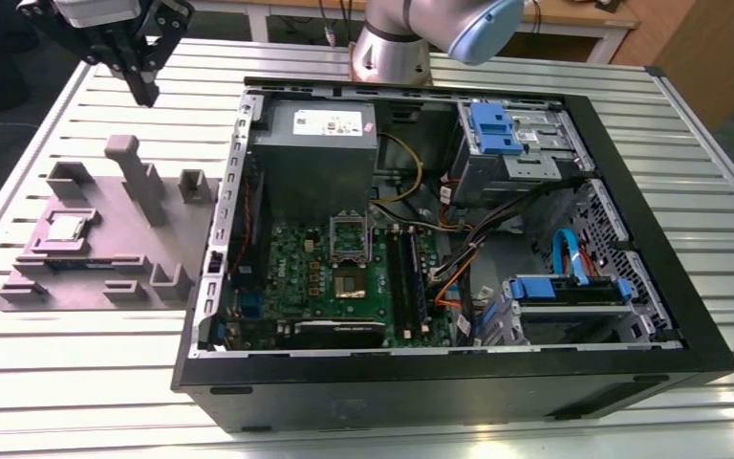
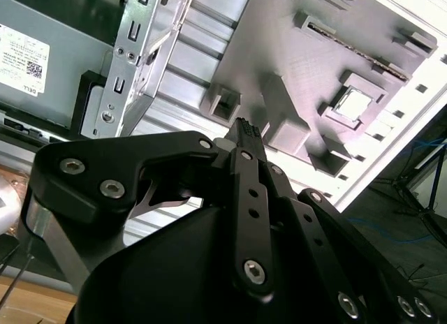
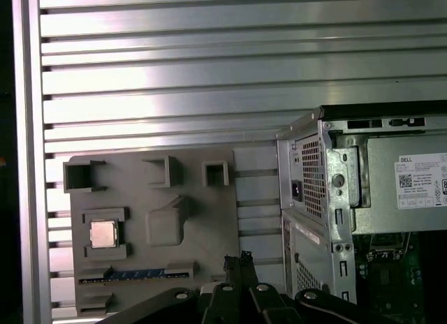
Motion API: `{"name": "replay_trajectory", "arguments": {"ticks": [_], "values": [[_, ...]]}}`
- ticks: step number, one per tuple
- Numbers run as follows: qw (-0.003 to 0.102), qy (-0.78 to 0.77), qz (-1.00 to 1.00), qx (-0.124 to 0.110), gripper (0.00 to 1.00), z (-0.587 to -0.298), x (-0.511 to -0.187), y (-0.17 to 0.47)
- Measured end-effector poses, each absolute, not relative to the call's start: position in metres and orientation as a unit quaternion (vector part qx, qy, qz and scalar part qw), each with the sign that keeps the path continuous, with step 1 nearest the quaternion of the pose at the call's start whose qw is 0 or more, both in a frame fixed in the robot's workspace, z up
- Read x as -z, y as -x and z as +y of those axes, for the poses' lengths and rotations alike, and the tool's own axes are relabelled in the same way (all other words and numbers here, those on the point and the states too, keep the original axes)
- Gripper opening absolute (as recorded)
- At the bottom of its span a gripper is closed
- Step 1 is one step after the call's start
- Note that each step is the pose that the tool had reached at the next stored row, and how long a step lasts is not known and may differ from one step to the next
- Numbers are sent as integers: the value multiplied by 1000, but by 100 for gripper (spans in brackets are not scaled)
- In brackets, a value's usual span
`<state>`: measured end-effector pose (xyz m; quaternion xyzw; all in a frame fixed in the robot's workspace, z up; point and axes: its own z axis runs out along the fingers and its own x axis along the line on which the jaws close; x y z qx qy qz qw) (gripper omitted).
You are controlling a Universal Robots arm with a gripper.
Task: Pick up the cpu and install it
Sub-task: 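Reach for the cpu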
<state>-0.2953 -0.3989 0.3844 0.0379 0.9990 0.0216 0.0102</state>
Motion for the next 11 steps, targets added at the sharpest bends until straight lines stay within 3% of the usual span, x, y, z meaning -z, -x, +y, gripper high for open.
{"name": "replay_trajectory", "arguments": {"ticks": [11], "values": [[10, -38, 999, -22, 10, -399, -384, 297]]}}
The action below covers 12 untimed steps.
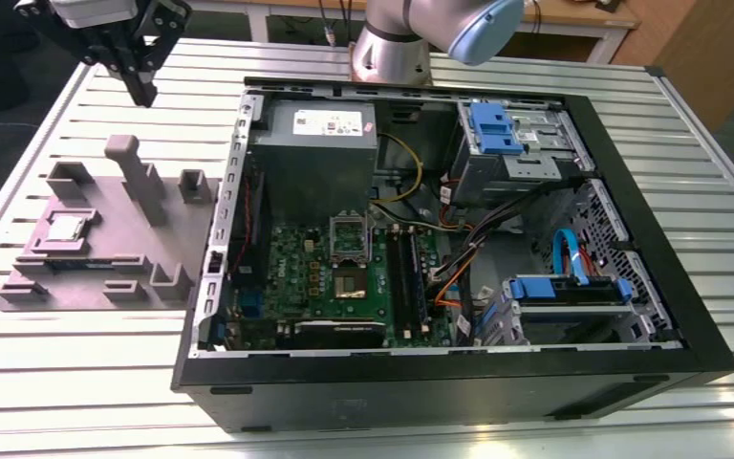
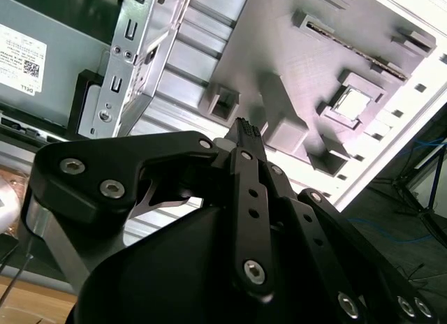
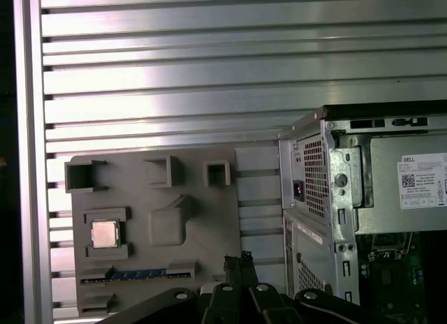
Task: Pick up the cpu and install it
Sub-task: 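Reach for the cpu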
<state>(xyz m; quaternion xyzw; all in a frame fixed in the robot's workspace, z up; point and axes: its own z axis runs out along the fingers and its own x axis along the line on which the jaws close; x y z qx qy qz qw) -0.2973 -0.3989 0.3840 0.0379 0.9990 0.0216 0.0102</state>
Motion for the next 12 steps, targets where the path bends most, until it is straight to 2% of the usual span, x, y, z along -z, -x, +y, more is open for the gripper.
{"name": "replay_trajectory", "arguments": {"ticks": [12], "values": [[10, -38, 999, -22, 10, -399, -384, 300]]}}
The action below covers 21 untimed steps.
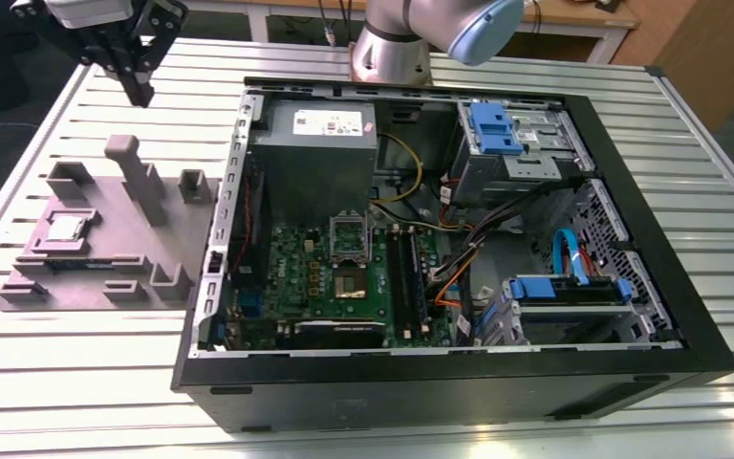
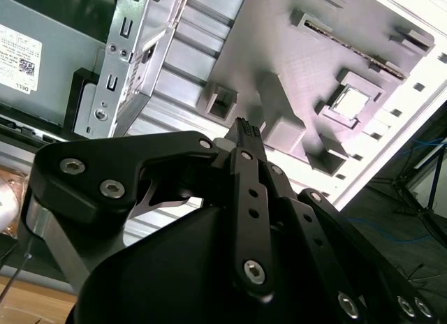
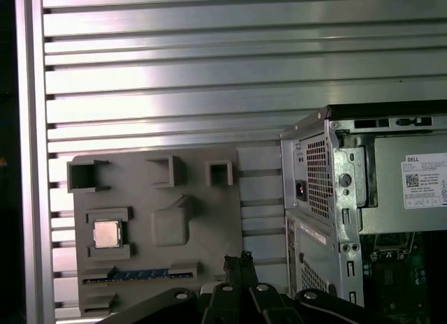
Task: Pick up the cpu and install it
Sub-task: 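Reach for the cpu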
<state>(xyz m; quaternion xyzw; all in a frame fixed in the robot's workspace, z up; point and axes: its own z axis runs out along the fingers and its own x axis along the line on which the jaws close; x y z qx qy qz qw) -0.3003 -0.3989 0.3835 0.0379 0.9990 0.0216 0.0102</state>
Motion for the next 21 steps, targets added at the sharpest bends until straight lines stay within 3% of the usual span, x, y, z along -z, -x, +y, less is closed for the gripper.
{"name": "replay_trajectory", "arguments": {"ticks": [21], "values": [[10, -38, 999, -22, 10, -399, -383, 305]]}}
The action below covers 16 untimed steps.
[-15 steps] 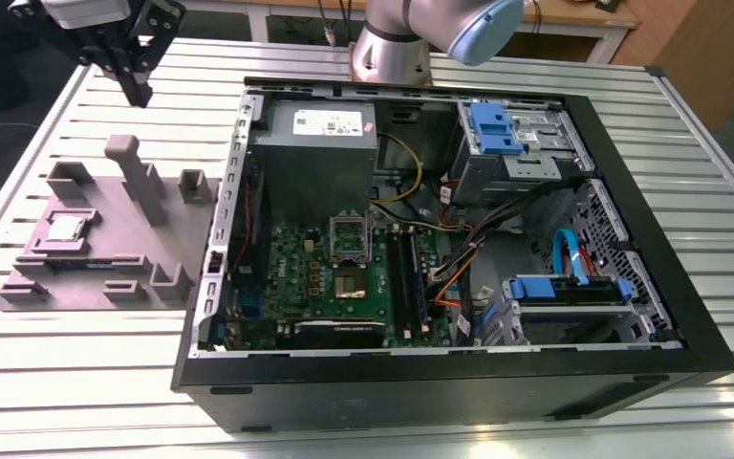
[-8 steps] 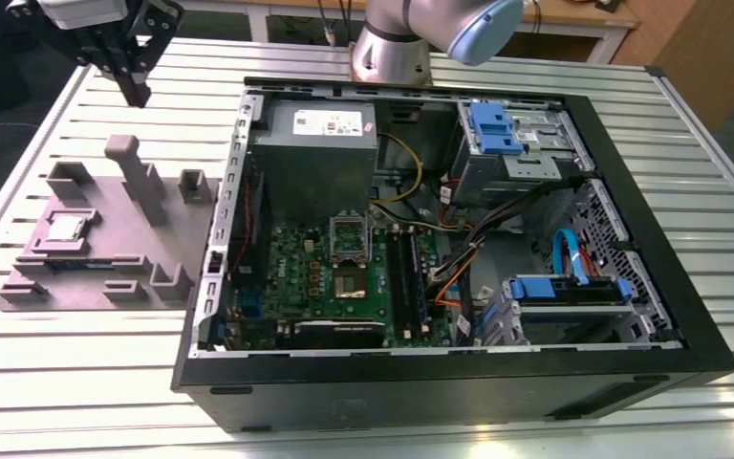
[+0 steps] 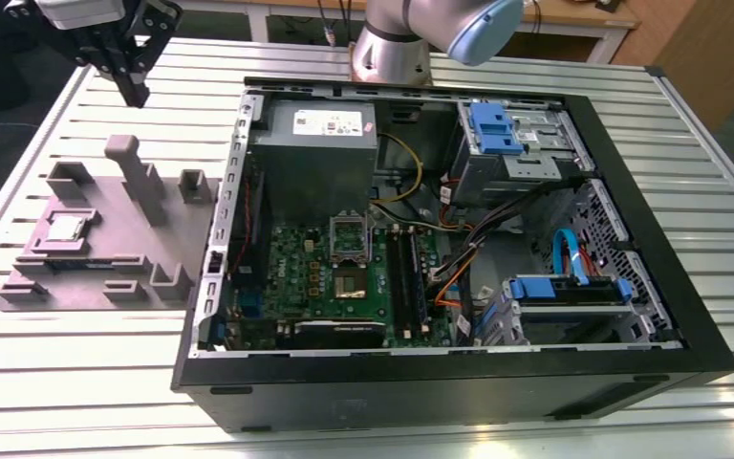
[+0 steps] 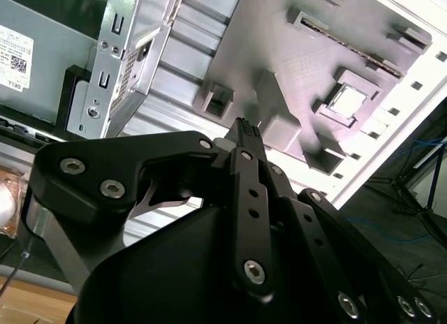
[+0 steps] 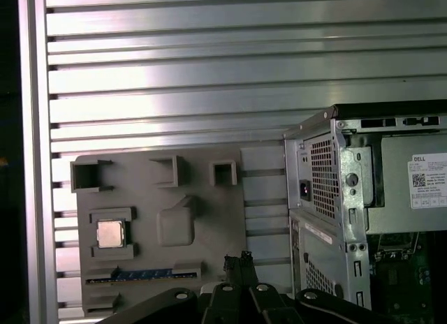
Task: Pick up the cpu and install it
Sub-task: 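Reach for the cpu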
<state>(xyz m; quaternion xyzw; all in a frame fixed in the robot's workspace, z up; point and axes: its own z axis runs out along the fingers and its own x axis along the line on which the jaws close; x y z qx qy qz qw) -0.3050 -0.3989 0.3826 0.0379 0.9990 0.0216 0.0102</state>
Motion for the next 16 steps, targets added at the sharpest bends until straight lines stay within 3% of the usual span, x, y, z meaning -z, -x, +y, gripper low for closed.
{"name": "replay_trajectory", "arguments": {"ticks": [16], "values": [[10, -38, 999, -22, 10, -399, -382, 308]]}}
